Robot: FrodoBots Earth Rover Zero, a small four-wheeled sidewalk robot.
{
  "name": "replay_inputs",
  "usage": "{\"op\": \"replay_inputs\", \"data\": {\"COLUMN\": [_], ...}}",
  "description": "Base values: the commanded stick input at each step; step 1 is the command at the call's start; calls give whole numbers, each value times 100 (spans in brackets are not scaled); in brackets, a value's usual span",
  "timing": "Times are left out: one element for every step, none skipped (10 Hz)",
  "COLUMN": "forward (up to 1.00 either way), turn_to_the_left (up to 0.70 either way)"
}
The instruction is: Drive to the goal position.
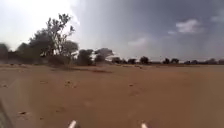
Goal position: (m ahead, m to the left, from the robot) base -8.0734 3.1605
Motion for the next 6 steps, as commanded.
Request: {"op": "replay_inputs", "data": {"forward": [100, 100, 100, 100, 100, 100], "turn_to_the_left": [0, 0, 0, 0, 0, 0]}}
